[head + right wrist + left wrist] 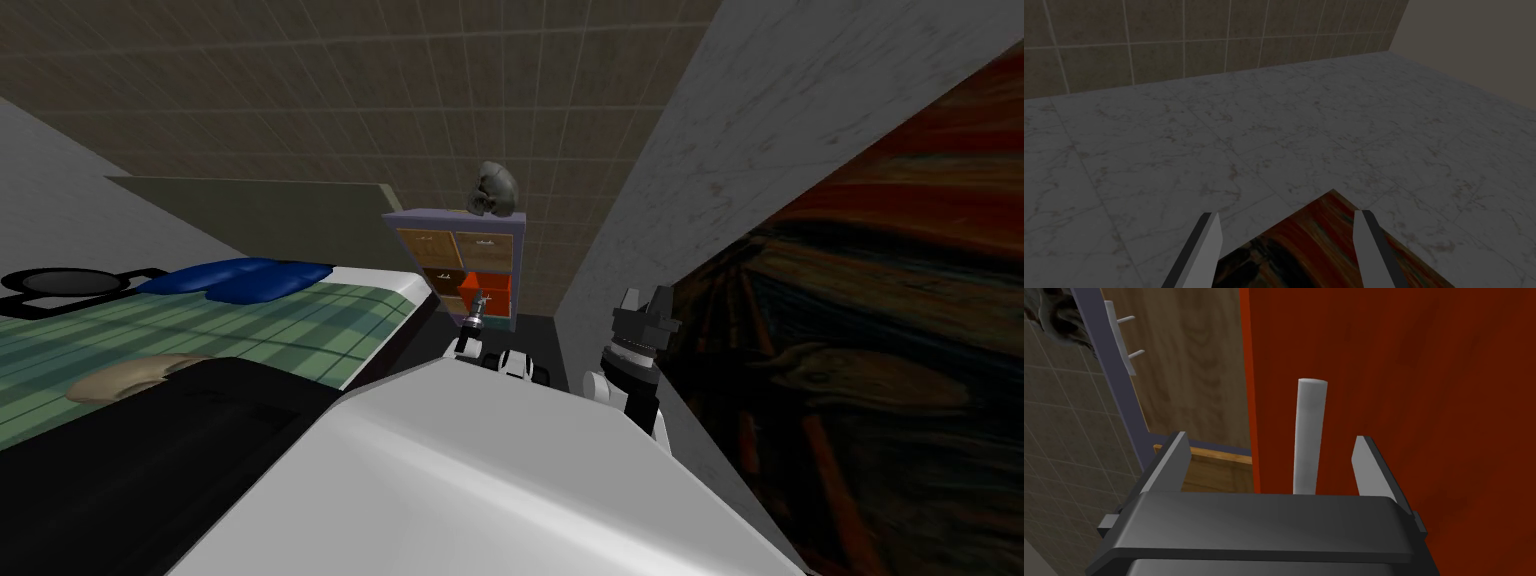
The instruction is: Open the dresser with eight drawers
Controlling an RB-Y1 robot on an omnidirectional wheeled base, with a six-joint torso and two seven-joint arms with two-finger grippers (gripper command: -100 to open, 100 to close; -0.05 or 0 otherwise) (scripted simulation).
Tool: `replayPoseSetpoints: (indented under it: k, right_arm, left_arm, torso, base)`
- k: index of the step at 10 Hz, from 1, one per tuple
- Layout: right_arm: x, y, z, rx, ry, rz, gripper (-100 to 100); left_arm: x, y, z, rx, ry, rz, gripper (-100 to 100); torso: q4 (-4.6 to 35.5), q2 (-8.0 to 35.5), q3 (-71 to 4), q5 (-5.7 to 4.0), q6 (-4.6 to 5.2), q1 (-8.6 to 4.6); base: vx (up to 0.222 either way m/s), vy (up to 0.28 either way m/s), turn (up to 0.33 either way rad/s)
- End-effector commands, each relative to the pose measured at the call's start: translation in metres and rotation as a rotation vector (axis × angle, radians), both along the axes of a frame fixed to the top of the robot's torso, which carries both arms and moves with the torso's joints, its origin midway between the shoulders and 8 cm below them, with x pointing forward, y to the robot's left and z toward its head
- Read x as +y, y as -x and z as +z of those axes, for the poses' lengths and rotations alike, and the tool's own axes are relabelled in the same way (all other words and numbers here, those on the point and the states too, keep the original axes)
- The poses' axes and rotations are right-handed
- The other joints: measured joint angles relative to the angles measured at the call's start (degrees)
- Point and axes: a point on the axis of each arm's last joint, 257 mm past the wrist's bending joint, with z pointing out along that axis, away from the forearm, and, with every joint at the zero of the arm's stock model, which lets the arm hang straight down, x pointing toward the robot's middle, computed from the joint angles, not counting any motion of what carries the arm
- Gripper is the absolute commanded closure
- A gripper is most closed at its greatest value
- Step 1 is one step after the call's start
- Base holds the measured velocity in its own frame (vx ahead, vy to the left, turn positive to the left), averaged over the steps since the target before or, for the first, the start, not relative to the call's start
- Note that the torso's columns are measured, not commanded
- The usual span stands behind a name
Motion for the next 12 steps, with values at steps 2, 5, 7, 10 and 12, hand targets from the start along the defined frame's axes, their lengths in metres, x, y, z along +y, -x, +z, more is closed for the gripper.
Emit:
replayPoseSetpoints:
  k: [2, 5, 7, 10, 12]
  right_arm:
    - [0.0, 0.0, 0.0, 0.0, 0.0, 0.0, 0]
    - [0.0, 0.0, 0.0, 0.0, 0.0, 0.0, 0]
    - [0.0, 0.0, 0.0, 0.0, 0.0, 0.0, 0]
    - [0.0, 0.0, 0.0, 0.0, 0.0, 0.0, 0]
    - [0.0, 0.0, 0.0, 0.0, 0.0, 0.0, 0]
  left_arm:
    - [-0.001, -0.013, 0.02, 0.003, -0.001, -0.005, -100]
    - [-0.003, -0.024, 0.037, 0.003, -0.003, -0.009, -100]
    - [-0.003, -0.021, 0.03, 0.017, -0.001, -0.008, 0]
    - [-0.002, -0.021, 0.027, 0.023, 0.0, -0.008, 0]
    - [-0.002, -0.021, 0.027, 0.024, 0.0, -0.007, 0]
  torso:
    - [0.15, 0.5, 0.31, -0.03, -0.02, -0.08]
    - [0.19, 0.59, 0.37, -0.04, -0.02, -0.09]
    - [0.29, 0.63, 0.38, -0.11, -0.06, -0.14]
    - [0.19, 0.53, 0.32, -0.06, -0.03, -0.1]
    - [0.17, 0.52, 0.32, -0.04, -0.02, -0.09]
  base:
    - [-0.016, 0.002, 0.014]
    - [-0.041, -0.001, 0.01]
    - [-0.008, 0.0, -0.001]
    - [0.0, 0.0, 0.0]
    - [0.0, 0.0, 0.0]
